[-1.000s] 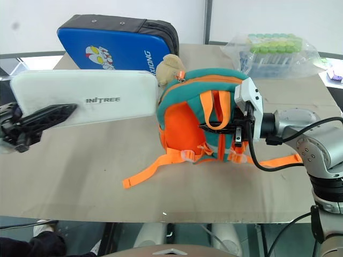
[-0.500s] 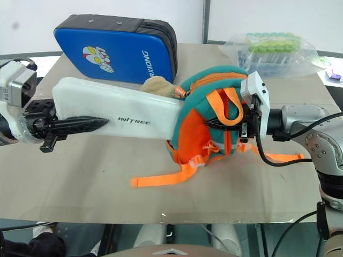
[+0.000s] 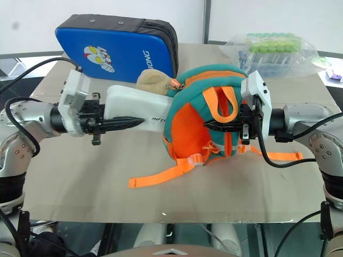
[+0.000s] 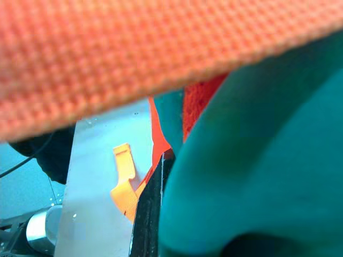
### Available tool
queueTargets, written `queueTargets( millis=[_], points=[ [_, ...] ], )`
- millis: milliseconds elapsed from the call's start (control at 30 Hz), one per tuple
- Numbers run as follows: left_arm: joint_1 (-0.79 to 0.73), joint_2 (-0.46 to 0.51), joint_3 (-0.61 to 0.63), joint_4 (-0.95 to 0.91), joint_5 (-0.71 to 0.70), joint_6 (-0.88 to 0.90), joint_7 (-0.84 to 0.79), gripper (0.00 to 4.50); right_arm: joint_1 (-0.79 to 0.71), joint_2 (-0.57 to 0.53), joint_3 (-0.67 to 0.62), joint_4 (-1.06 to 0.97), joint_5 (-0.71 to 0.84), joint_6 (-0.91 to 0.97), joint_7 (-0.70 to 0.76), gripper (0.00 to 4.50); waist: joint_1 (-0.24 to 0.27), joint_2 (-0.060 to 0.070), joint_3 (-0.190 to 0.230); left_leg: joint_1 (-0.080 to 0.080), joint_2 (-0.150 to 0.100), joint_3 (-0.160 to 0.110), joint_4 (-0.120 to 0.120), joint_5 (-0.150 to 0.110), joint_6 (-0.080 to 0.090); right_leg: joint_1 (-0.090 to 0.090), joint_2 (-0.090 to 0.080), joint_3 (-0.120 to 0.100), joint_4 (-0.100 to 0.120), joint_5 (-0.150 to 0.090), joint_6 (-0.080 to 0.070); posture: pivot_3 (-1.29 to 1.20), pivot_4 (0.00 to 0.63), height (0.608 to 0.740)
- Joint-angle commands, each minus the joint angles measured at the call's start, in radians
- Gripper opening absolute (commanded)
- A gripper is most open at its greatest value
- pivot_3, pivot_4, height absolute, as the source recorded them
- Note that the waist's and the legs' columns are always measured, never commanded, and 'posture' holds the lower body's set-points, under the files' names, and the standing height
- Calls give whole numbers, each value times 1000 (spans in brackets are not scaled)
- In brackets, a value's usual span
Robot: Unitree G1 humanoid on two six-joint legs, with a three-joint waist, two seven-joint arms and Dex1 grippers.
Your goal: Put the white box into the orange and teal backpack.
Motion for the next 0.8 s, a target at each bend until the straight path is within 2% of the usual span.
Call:
queueTargets(
  millis=[33,167,267,333,400,500,633,700,767,800],
  points=[
    [-71,-46,-72,-77,40,5,84,1089,-5,7,-35,-43,22,-22,-8,65,2,0,0,0,0,0,0,0,0,0,0,0,0,0,0,0,150,740],
    [-248,-204,-310,-28,208,4,178,1089,11,38,-18,-63,10,-43,-30,65,19,0,0,-1,0,-2,3,0,0,1,1,-1,1,0,0,0,150,740],
    [-307,-281,-398,61,324,-37,223,1089,20,60,-20,-68,1,-46,-62,65,17,0,0,-1,-1,-1,5,0,0,2,2,1,1,0,0,0,150,740],
    [-300,-321,-356,72,264,-6,209,2098,27,65,-6,-66,-46,-61,-100,0,11,0,0,0,-1,-1,5,0,0,2,2,2,1,0,0,0,150,740],
    [-260,-262,-290,50,234,23,171,2844,25,79,8,-34,-114,-80,-156,0,1,0,0,-1,0,-1,4,0,0,1,3,2,2,0,0,0,150,740],
    [-160,-134,-126,22,129,82,94,4398,34,92,23,2,-181,-119,-178,0,-20,0,0,1,0,-2,2,0,0,-1,4,4,3,0,0,0,150,740],
    [-94,-27,34,31,-20,180,28,4489,40,113,37,20,-211,-145,-186,0,-12,0,0,1,1,-3,1,0,0,0,3,3,3,0,0,0,150,740],
    [-102,16,147,50,-146,243,-15,4489,42,125,43,19,-223,-151,-190,0,-3,-1,0,1,0,-2,3,0,0,1,2,2,3,0,0,0,150,740],
    [-128,26,184,54,-193,253,-18,4489,41,130,48,18,-232,-154,-188,0,1,-2,1,0,0,-3,5,0,0,1,1,1,2,0,0,0,150,740],
    [-158,8,163,59,-162,225,14,4489,38,131,50,16,-235,-154,-186,0,4,-2,0,1,0,-3,6,0,0,2,1,1,2,0,0,0,150,740]
  ],
)
